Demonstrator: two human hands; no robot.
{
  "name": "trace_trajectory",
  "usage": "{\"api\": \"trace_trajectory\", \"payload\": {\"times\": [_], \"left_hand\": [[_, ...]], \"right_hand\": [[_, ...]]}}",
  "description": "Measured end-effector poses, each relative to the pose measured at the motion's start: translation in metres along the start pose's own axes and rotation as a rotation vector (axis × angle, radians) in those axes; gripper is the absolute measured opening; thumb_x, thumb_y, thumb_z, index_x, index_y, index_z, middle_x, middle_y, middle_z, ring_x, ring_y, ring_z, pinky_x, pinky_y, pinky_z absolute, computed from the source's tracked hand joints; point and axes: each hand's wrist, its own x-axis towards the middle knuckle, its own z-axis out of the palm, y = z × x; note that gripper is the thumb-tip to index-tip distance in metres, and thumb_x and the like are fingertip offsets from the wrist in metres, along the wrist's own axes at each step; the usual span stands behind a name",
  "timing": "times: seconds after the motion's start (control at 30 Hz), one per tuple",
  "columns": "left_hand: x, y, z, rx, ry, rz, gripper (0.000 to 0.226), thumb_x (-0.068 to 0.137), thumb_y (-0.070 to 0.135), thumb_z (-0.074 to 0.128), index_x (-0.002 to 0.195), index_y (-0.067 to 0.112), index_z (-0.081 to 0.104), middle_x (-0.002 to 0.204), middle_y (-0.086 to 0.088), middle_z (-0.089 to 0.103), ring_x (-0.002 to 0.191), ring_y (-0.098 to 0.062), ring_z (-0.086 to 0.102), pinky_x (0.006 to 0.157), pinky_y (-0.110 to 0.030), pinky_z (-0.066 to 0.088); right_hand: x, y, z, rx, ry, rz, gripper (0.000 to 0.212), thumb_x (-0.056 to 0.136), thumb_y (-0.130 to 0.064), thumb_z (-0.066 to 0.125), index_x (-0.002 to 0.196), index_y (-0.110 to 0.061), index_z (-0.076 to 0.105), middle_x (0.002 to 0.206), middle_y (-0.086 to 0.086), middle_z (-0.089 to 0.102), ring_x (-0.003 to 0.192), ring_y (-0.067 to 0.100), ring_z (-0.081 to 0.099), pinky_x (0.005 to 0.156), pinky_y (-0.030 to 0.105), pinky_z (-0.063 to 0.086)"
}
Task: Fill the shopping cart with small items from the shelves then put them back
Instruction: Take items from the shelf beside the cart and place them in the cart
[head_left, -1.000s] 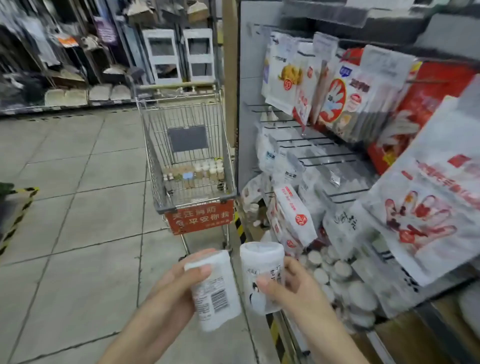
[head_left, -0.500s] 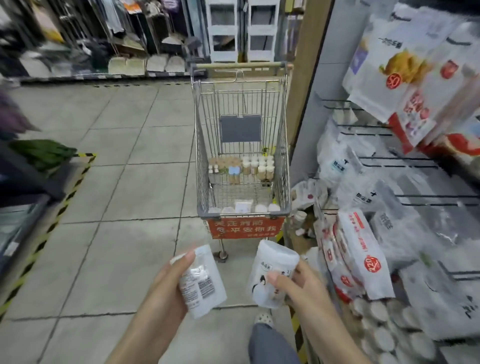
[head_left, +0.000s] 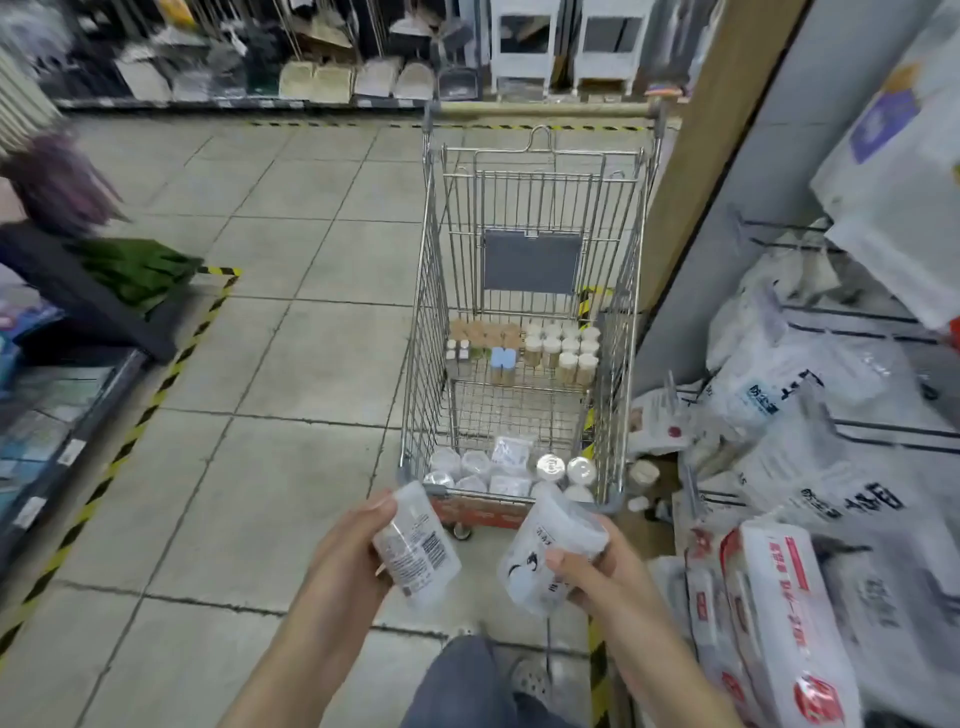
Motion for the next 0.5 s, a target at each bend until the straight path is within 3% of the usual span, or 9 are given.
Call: {"api": "trace_trajectory", "payload": {"times": [0.1, 0.23, 0.4, 0.5], "left_hand": [[0.036, 0.010, 0.013, 0.040, 0.046, 0.017, 0.067, 0.061, 0.032, 0.073, 0.119, 0.004, 0.058, 0.119, -0.012, 0.066, 0.106, -0.027, 0.062, 0.086, -0.038, 0.046], [0.094, 0.015, 0.026, 0.116, 0.071, 0.018, 0.082, 0.052, 0.039, 0.078, 0.126, 0.011, 0.055, 0.122, -0.012, 0.062, 0.106, -0.024, 0.062, 0.079, -0.033, 0.049], [0.166, 0.022, 0.043, 0.308, 0.117, 0.040, 0.051, 0.079, 0.026, 0.075, 0.125, 0.019, 0.051, 0.117, -0.001, 0.054, 0.094, -0.011, 0.059, 0.056, -0.019, 0.053], [0.218, 0.025, 0.041, 0.629, 0.174, 0.102, 0.052, 0.079, 0.033, 0.075, 0.121, 0.017, 0.050, 0.116, 0.001, 0.051, 0.097, -0.012, 0.053, 0.075, -0.024, 0.047]], "right_hand": [[0.029, -0.002, -0.003, 0.054, 0.029, 0.078, 0.065, 0.057, -0.031, 0.089, 0.116, -0.023, 0.062, 0.107, 0.002, 0.072, 0.102, 0.022, 0.066, 0.086, 0.037, 0.052], [0.071, -0.003, -0.002, 0.104, 0.094, 0.134, 0.058, 0.057, -0.032, 0.077, 0.113, -0.018, 0.064, 0.106, 0.006, 0.072, 0.100, 0.025, 0.068, 0.088, 0.042, 0.053], [0.131, -0.016, 0.006, -0.068, 0.198, 0.100, 0.045, 0.068, -0.028, 0.084, 0.107, -0.017, 0.063, 0.102, 0.005, 0.072, 0.097, 0.023, 0.067, 0.092, 0.044, 0.051], [0.182, -0.017, 0.009, -0.239, 0.207, 0.076, 0.029, 0.080, -0.020, 0.075, 0.105, -0.020, 0.061, 0.101, 0.000, 0.068, 0.095, 0.016, 0.064, 0.073, 0.024, 0.046]]}}
